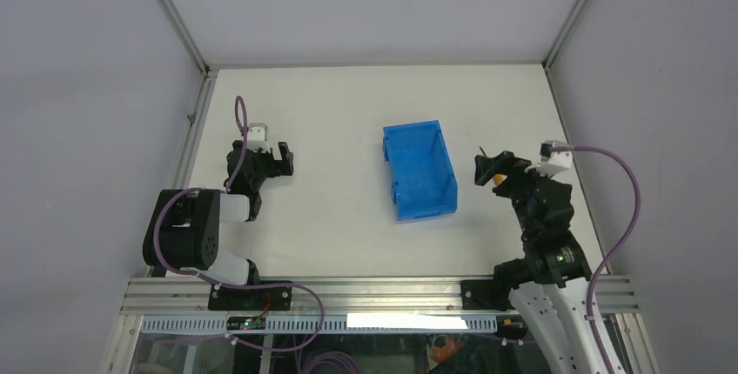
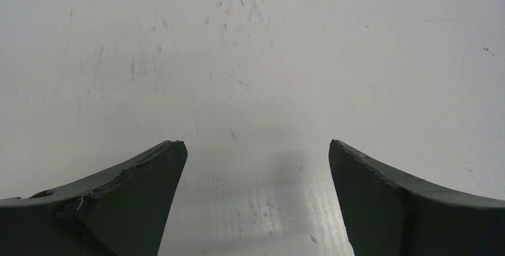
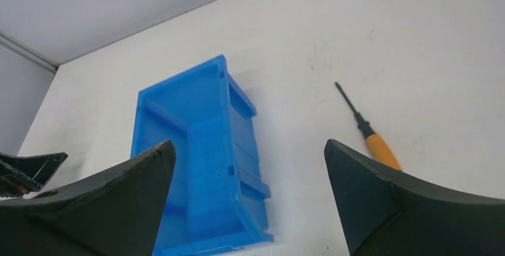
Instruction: Put the screwdriver in the bin
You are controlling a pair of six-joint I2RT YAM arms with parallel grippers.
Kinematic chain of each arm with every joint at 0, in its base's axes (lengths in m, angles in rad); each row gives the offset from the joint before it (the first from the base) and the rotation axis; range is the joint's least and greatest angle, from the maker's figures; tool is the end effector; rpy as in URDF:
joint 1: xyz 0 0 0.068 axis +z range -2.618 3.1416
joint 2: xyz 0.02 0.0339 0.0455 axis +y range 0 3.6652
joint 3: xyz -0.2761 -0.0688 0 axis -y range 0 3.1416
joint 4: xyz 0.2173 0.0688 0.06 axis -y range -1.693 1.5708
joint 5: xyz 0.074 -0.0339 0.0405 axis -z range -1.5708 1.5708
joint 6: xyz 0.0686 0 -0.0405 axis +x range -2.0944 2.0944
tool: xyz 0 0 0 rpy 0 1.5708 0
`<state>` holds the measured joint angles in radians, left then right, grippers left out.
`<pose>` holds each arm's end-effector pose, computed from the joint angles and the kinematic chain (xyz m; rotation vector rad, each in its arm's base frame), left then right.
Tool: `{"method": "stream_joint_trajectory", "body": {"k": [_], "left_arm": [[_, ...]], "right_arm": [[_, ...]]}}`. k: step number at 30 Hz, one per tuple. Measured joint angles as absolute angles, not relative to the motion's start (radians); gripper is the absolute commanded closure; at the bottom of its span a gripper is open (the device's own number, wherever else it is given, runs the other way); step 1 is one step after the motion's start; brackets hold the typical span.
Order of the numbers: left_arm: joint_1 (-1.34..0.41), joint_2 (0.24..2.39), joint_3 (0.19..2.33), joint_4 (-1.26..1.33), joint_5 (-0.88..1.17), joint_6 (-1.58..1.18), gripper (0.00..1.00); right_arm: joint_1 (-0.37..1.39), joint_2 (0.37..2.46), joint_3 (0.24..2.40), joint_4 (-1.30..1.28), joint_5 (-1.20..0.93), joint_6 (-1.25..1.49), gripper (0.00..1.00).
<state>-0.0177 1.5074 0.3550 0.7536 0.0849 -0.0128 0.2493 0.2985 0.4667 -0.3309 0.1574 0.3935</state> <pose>0.2767 -0.0107 0.1596 0.0603 1.9686 -0.1035 0.0997 0.0143 0.2673 0.2415 1.7264 0.3365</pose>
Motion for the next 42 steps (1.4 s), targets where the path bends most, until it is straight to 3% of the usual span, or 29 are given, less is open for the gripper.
{"method": "stream_joint_trajectory", "body": {"k": [4, 9, 12, 19, 24, 28, 32, 38, 42], "left_arm": [[-0.018, 1.507, 0.355, 0.754, 0.085, -0.013, 0.01], [-0.018, 1.507, 0.355, 0.754, 0.085, -0.013, 0.01], [-0.018, 1.507, 0.355, 0.754, 0.085, -0.013, 0.01], [-0.018, 1.507, 0.355, 0.754, 0.084, -0.013, 0.01], [-0.018, 1.507, 0.355, 0.754, 0.084, -0.013, 0.01], [-0.018, 1.507, 0.355, 0.754, 0.085, -0.013, 0.01], [-0.018, 1.507, 0.355, 0.754, 0.085, -0.013, 0.01], [-0.018, 1.507, 0.355, 0.755, 0.084, -0.013, 0.01], [-0.018, 1.507, 0.355, 0.755, 0.084, -0.013, 0.01]], "right_arm": [[0.249, 0.532, 0.784, -0.478, 0.227, 0.294, 0.01], [0.232, 1.029, 1.364, -0.772, 0.325, 0.203, 0.01], [0.18, 1.266, 1.544, -0.885, 0.285, 0.162, 0.01], [0.084, 1.7, 1.537, -1.073, 0.179, 0.067, 0.03], [0.045, 1.858, 1.409, -1.065, 0.169, 0.037, 0.05], [0.008, 1.955, 1.348, -1.046, 0.151, 0.013, 0.13], [-0.016, 1.955, 1.346, -1.036, 0.112, -0.009, 0.3], [-0.015, 1.957, 1.34, -1.009, 0.078, -0.049, 1.0], [-0.015, 1.956, 1.348, -1.02, 0.086, -0.05, 1.0]]}}
